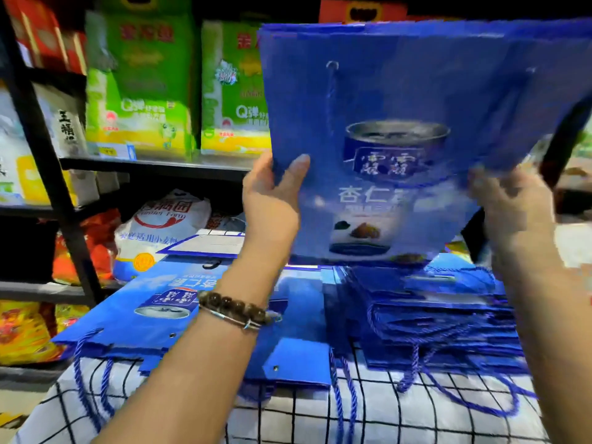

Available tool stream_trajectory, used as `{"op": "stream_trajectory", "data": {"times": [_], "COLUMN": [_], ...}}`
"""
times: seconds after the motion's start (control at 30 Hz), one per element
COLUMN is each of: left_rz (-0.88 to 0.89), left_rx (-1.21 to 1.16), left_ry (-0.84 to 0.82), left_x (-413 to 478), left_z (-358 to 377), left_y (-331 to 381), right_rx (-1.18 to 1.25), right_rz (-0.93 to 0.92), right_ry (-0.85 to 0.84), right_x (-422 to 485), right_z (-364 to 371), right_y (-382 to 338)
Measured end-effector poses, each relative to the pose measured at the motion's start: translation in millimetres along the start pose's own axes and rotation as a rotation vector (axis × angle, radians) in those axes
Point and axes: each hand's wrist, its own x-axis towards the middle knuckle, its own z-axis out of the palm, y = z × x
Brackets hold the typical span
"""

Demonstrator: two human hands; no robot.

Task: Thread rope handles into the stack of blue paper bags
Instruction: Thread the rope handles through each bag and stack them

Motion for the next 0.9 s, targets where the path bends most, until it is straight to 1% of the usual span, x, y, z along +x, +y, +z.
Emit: {"op": "stream_trajectory", "data": {"times": [0.03,0.07,0.1,0.17,0.2,0.37,0.4,0.47,0.53,0.67,0.8,0.9], "left_rz": [-0.022,-0.028,-0.015,0.020,0.030,0.013,-0.003,-0.050,-0.106,-0.299,-0.392,-0.459], "left_rx": [0.025,0.082,0.150,0.285,0.333,0.422,0.441,0.473,0.468,0.313,0.256,0.232], "left_ry": [0.009,0.008,0.006,-0.021,-0.037,-0.062,-0.073,-0.107,-0.132,-0.144,-0.147,-0.131], "left_x": [5,10,15,25,29,54,60,67,70,73,88,97], "left_z": [0,0,0,4,6,32,38,50,62,83,95,99], "left_y": [1,5,6,5,5,5,4,-2,-11,-33,-46,-60], "right_rx": [0.072,0.014,0.017,0.024,-0.010,-0.168,-0.206,-0.217,-0.186,-0.214,-0.256,-0.290], "right_rz": [0.042,0.026,0.014,-0.012,-0.017,-0.066,-0.055,0.034,0.131,0.226,0.301,0.350], "right_ry": [-0.005,-0.013,-0.057,0.014,0.036,0.056,0.046,0.019,-0.023,-0.065,-0.128,-0.131], "right_x": [-9,-21,-23,-18,-11,25,35,52,63,76,95,109], "right_z": [5,26,27,29,24,5,1,-7,-14,-23,-29,-30], "right_y": [-16,-16,-20,-20,-19,-31,-34,-34,-31,-23,-19,-8]}}
